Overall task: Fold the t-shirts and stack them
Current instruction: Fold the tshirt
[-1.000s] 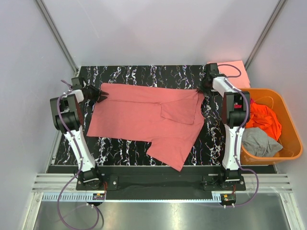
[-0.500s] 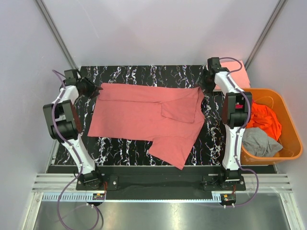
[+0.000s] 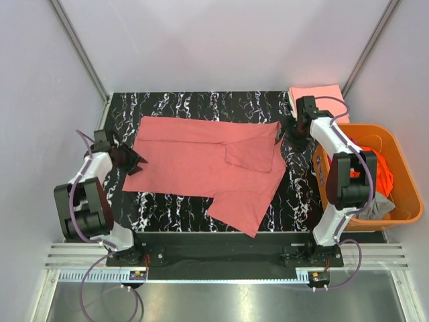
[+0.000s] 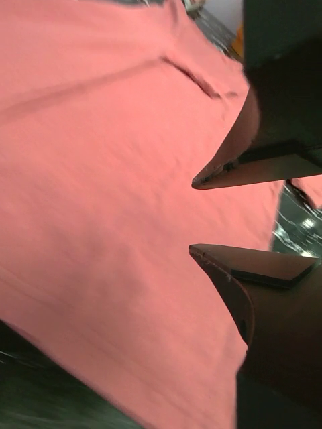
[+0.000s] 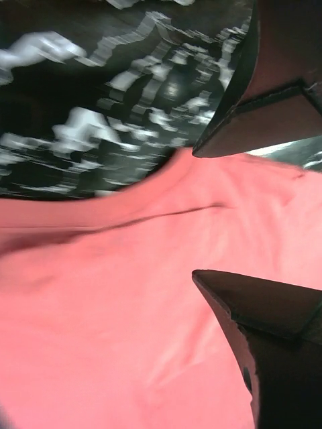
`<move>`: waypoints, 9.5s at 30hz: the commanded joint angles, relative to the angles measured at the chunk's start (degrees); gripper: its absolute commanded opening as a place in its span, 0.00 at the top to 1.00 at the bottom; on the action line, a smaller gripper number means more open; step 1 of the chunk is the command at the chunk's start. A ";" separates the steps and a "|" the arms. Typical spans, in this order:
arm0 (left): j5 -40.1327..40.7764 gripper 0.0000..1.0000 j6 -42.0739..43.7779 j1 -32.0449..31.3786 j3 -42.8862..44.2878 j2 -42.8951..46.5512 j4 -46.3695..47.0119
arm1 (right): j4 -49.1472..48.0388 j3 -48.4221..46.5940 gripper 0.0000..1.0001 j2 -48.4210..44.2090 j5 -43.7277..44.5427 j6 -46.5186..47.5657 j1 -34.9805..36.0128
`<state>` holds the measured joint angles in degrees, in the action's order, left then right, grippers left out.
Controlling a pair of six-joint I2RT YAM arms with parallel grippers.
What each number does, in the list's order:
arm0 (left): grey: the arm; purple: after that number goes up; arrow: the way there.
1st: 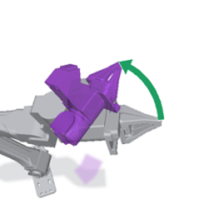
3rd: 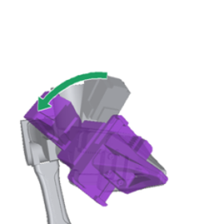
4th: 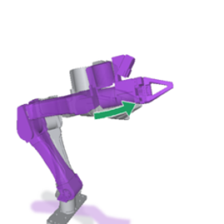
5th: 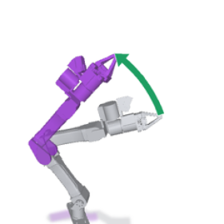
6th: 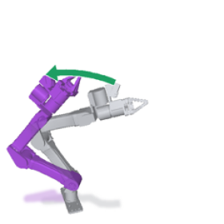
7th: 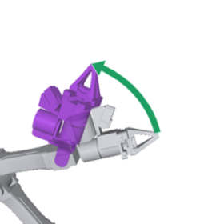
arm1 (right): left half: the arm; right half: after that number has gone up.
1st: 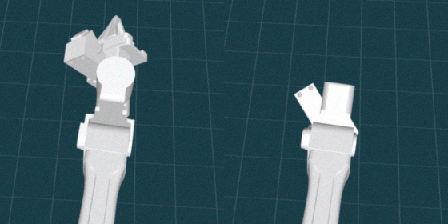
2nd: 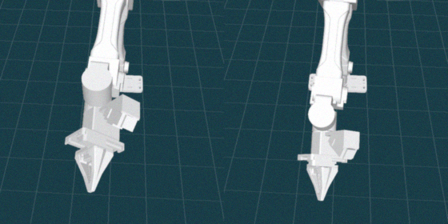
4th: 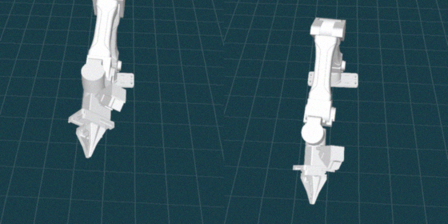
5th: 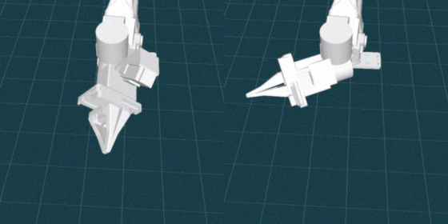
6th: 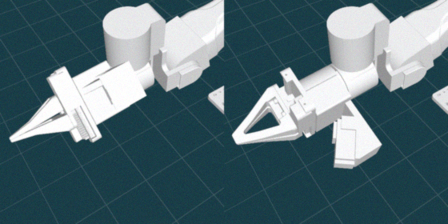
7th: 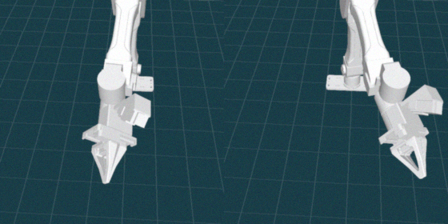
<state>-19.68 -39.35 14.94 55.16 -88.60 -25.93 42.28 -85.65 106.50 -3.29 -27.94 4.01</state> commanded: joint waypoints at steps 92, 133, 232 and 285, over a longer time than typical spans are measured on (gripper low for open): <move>8.34 1.00 2.62 14.33 -11.12 2.38 -5.53 | -12.57 58.04 0.50 -34.87 -24.48 -17.14 16.03; 7.03 1.00 3.93 14.24 -9.71 3.52 -6.85 | -11.96 60.07 1.00 -45.22 -19.21 -23.38 20.25; 7.64 0.99 -8.20 1.50 31.41 -27.51 -5.36 | 10.36 -19.56 0.98 15.93 -20.97 1.31 -1.72; 2.11 0.58 0.33 -7.47 16.22 -20.12 -1.75 | -5.90 -16.31 1.00 19.80 -11.74 -8.35 23.85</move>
<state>-16.10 -38.85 6.44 71.11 -108.84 -29.71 38.46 -100.27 125.38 -18.46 -33.87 27.14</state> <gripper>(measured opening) 0.422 0.011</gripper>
